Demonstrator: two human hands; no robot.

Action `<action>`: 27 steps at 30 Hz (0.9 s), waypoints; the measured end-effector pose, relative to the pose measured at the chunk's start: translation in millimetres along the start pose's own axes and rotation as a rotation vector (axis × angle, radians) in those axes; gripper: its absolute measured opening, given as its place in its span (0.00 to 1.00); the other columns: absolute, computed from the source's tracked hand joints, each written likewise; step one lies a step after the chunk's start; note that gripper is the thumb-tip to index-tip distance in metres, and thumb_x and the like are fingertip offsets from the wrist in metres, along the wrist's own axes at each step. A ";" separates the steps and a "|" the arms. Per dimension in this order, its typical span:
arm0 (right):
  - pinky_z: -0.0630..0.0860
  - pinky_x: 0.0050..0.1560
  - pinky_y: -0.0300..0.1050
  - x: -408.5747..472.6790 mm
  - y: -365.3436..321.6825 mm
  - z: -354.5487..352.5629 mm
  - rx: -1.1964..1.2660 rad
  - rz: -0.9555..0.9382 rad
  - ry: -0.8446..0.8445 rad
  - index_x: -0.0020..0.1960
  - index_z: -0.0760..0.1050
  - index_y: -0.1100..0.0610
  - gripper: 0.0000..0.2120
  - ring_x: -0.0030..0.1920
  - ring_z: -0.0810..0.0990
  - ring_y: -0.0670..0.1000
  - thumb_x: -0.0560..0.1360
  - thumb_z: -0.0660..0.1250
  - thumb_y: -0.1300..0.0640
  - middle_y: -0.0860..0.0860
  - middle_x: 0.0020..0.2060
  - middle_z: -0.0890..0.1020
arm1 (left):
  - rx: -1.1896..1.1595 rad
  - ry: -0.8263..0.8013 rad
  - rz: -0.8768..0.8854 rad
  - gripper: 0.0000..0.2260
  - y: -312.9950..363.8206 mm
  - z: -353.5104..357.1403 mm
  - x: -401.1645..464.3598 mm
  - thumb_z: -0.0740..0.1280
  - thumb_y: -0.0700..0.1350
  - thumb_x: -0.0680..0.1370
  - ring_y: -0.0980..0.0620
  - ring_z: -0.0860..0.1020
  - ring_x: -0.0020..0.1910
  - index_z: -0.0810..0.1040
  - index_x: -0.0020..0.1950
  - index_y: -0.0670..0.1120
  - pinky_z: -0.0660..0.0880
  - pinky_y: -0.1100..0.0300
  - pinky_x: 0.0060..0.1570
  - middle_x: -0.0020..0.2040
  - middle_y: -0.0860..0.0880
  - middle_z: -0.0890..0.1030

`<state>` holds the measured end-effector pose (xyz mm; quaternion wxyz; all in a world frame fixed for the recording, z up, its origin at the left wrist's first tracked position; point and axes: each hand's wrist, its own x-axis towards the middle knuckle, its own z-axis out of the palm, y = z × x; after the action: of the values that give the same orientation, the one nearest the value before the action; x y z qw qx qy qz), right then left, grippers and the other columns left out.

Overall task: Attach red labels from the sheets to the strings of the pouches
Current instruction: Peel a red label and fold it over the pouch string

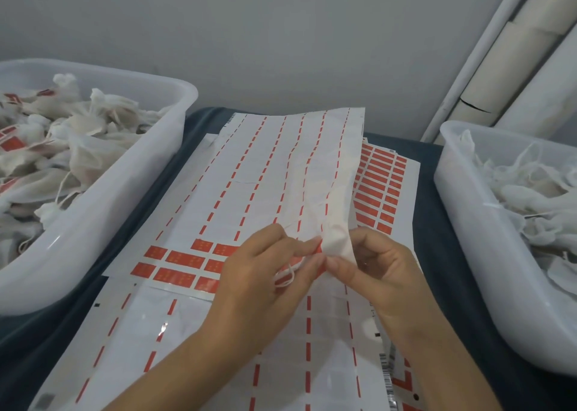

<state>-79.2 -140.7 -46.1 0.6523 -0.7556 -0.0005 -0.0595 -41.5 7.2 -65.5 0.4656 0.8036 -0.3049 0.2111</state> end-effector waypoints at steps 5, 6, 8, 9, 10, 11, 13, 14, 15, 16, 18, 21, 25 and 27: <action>0.76 0.43 0.29 0.0 0.7 -0.5 0.002 -0.020 -0.018 0.48 0.78 0.52 0.13 0.48 0.82 0.43 0.64 0.69 0.52 0.42 0.45 0.84 | -0.066 0.034 -0.007 0.16 2.1 -2.2 2.3 0.64 0.53 0.71 0.72 0.71 0.43 0.84 0.46 0.43 0.66 0.81 0.34 0.41 0.70 0.67; 0.76 0.43 0.29 0.1 0.5 -1.0 0.005 -0.023 -0.022 0.48 0.78 0.53 0.13 0.48 0.82 0.43 0.64 0.69 0.52 0.42 0.45 0.84 | -0.068 0.038 -0.003 0.16 2.1 -2.5 2.7 0.64 0.53 0.72 0.73 0.71 0.43 0.84 0.46 0.43 0.66 0.81 0.34 0.41 0.70 0.67; 0.76 0.43 0.30 0.5 -0.2 -1.3 0.005 -0.028 -0.020 0.48 0.78 0.53 0.13 0.48 0.82 0.44 0.64 0.69 0.52 0.43 0.45 0.84 | -0.043 0.033 0.011 0.16 1.3 -2.8 2.7 0.64 0.53 0.72 0.70 0.71 0.42 0.84 0.47 0.43 0.66 0.81 0.34 0.41 0.68 0.69; 0.76 0.44 0.30 0.5 -0.1 -1.3 0.003 -0.028 -0.010 0.48 0.78 0.53 0.13 0.48 0.82 0.44 0.64 0.69 0.52 0.43 0.44 0.84 | -0.013 0.027 0.022 0.16 0.9 -2.9 2.3 0.64 0.53 0.72 0.67 0.71 0.41 0.84 0.47 0.43 0.66 0.81 0.33 0.39 0.64 0.72; 0.77 0.44 0.31 0.4 0.2 -1.1 0.001 -0.027 0.000 0.48 0.78 0.53 0.13 0.48 0.82 0.44 0.64 0.69 0.51 0.43 0.44 0.84 | 0.028 0.023 0.037 0.15 0.6 -2.8 1.9 0.65 0.52 0.71 0.65 0.70 0.40 0.84 0.47 0.43 0.65 0.80 0.32 0.38 0.60 0.75; 0.77 0.44 0.31 0.1 0.7 -0.7 -0.007 -0.025 0.009 0.48 0.78 0.52 0.14 0.48 0.82 0.44 0.63 0.69 0.51 0.42 0.44 0.84 | 0.076 0.022 0.055 0.15 0.5 -2.6 1.4 0.65 0.52 0.71 0.64 0.70 0.39 0.84 0.46 0.42 0.64 0.80 0.34 0.37 0.55 0.78; 0.77 0.44 0.31 -0.5 2.2 0.9 -0.040 -0.019 0.021 0.49 0.77 0.51 0.15 0.48 0.82 0.43 0.63 0.69 0.49 0.40 0.45 0.84 | 0.184 0.025 0.109 0.15 -0.3 -1.5 0.0 0.66 0.51 0.71 0.61 0.72 0.36 0.84 0.44 0.41 0.66 0.76 0.36 0.36 0.48 0.81; 0.77 0.44 0.31 -0.5 3.1 1.8 -0.052 -0.015 0.025 0.49 0.77 0.50 0.15 0.48 0.82 0.42 0.63 0.69 0.49 0.39 0.45 0.83 | 0.234 0.031 0.141 0.14 -1.1 -0.8 -0.9 0.67 0.50 0.71 0.58 0.75 0.34 0.84 0.44 0.40 0.66 0.74 0.36 0.36 0.47 0.82; 0.76 0.44 0.30 -0.6 3.8 2.5 -0.058 -0.015 0.025 0.49 0.77 0.50 0.14 0.49 0.82 0.41 0.64 0.69 0.49 0.38 0.46 0.83 | 0.277 0.035 0.172 0.12 -1.9 -0.3 -1.6 0.69 0.48 0.70 0.54 0.77 0.32 0.84 0.43 0.39 0.66 0.73 0.36 0.36 0.46 0.82; 0.76 0.44 0.29 -0.6 4.3 2.8 -0.065 -0.018 0.024 0.49 0.77 0.50 0.14 0.49 0.82 0.41 0.64 0.68 0.49 0.38 0.46 0.83 | 0.313 0.039 0.197 0.12 -2.4 0.1 -1.9 0.70 0.47 0.68 0.52 0.78 0.31 0.84 0.43 0.39 0.66 0.72 0.36 0.36 0.45 0.82; 0.76 0.46 0.31 -0.3 4.8 2.4 -0.087 -0.027 0.023 0.49 0.77 0.50 0.15 0.49 0.82 0.41 0.64 0.68 0.49 0.38 0.47 0.83 | 0.356 0.050 0.227 0.12 -3.9 0.1 -1.9 0.69 0.47 0.69 0.52 0.78 0.31 0.84 0.42 0.39 0.67 0.70 0.36 0.35 0.45 0.82; 0.78 0.50 0.35 0.5 4.8 0.3 -0.102 -0.034 0.018 0.49 0.77 0.50 0.15 0.50 0.82 0.43 0.64 0.68 0.49 0.40 0.47 0.83 | 0.340 0.046 0.201 0.13 -5.9 0.3 -1.1 0.66 0.49 0.75 0.55 0.75 0.35 0.84 0.42 0.40 0.65 0.73 0.37 0.35 0.47 0.82; 0.76 0.43 0.30 0.4 1.9 -2.7 -0.079 -0.038 0.000 0.49 0.77 0.52 0.14 0.48 0.82 0.42 0.64 0.69 0.50 0.41 0.45 0.84 | 0.108 0.031 -0.002 0.13 -4.3 0.0 0.4 0.67 0.53 0.72 0.64 0.70 0.33 0.84 0.44 0.45 0.65 0.81 0.34 0.36 0.57 0.77; 0.76 0.42 0.29 0.7 0.3 -4.3 -0.058 -0.010 -0.006 0.49 0.77 0.52 0.15 0.47 0.82 0.41 0.63 0.69 0.50 0.40 0.45 0.84 | -0.010 0.058 -0.117 0.06 -2.4 0.3 1.4 0.69 0.53 0.72 0.66 0.73 0.36 0.80 0.41 0.52 0.67 0.81 0.36 0.37 0.65 0.73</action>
<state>-78.9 -145.0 -45.7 0.6298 -0.7744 -0.0045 -0.0605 -38.9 7.4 -66.3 0.4896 0.8112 -0.2450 0.2052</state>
